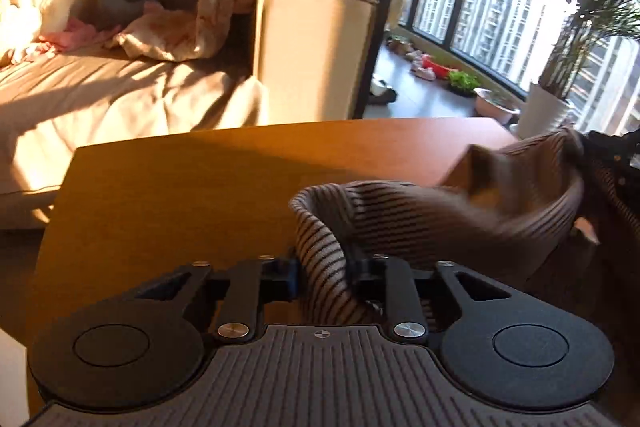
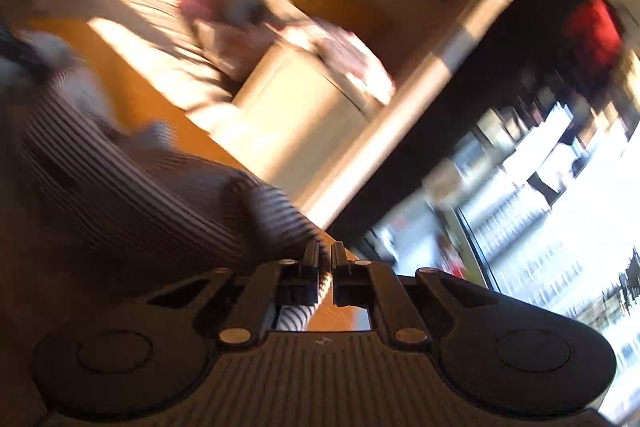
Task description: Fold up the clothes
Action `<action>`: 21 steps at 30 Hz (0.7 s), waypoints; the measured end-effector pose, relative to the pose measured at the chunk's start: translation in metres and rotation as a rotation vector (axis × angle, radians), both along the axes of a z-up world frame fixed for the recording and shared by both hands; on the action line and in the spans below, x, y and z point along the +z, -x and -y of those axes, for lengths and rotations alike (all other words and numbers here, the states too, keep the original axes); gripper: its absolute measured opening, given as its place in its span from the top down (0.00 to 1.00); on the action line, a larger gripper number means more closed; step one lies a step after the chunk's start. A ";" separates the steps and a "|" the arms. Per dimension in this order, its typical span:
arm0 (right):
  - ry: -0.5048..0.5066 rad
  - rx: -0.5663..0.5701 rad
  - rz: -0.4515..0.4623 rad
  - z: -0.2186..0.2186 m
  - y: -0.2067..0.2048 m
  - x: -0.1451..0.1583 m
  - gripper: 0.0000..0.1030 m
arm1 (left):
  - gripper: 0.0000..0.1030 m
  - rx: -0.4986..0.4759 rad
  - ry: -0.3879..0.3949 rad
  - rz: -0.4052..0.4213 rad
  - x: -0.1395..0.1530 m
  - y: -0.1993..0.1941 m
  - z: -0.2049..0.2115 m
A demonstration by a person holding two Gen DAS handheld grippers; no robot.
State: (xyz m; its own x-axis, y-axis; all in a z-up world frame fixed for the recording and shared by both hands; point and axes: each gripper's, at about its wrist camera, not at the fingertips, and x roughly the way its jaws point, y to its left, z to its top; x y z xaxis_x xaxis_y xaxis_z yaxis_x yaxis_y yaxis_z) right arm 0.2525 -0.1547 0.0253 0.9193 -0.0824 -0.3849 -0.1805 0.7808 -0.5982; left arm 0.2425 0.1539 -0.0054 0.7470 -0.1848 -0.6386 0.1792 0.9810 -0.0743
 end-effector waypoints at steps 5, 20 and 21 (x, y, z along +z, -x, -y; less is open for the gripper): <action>-0.195 -0.188 -0.106 0.052 -0.043 -0.018 1.00 | 0.72 0.110 -0.042 -0.001 -0.001 -0.022 -0.020; -0.521 0.170 -0.179 0.049 0.136 0.033 0.28 | 0.03 -0.112 0.194 0.114 0.038 0.086 0.054; -0.476 0.191 -0.182 0.043 0.155 0.029 0.31 | 0.03 -0.148 0.195 0.105 0.031 0.096 0.065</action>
